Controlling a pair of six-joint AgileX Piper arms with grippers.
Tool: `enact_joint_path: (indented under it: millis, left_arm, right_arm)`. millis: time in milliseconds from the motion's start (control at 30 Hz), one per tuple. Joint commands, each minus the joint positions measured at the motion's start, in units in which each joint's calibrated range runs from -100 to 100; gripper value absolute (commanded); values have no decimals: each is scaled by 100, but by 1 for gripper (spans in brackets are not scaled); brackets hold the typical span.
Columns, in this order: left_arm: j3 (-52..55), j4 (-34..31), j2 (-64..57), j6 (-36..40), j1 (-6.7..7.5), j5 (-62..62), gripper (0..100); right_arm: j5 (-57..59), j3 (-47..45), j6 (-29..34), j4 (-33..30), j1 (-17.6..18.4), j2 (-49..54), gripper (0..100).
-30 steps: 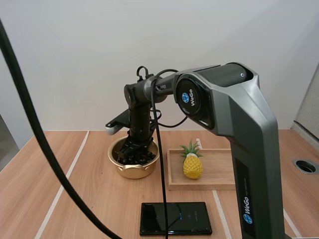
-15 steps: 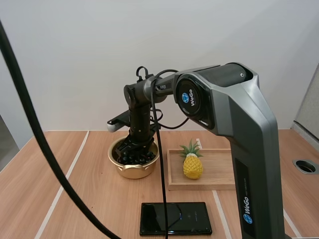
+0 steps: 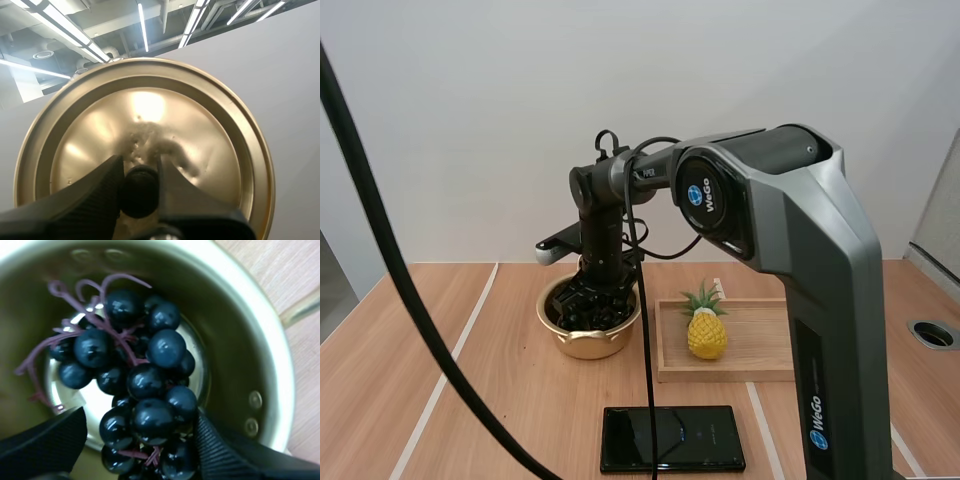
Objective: Open the pot, put the grape inside, and close it
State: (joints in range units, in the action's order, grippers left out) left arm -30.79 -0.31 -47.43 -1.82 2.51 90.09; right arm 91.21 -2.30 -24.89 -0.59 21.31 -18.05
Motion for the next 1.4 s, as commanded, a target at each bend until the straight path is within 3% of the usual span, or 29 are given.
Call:
enact_joint_path:
  millis: [0, 400, 567, 800, 967, 1367]
  left_arm:
    - [-16, -84, -28, -13, 6, -80, 0]
    - [-16, -84, -28, -13, 6, 125, 0]
    - [-16, -97, -28, -141, 6, 106, 0]
    - [-16, -163, -28, -138, 6, -133, 0]
    - [-16, -293, -28, -138, 6, -212, 0]
    - [24, -355, 102, 28, 6, -274, 0]
  right_arm:
    - [428, 175, -46, 59, -9, 300, 100]
    - [565, 1009, -30, 59, -17, 1646, 100]
    - [418, 1233, 77, -400, -17, 2213, 100]
    - [246, 1430, 735, -1365, -44, 3005, 100]
    - [221, 1446, 1225, -1589, -369, 3576, 100]
    - [-75, 1446, 1418, -1558, -1498, 4445, 100]
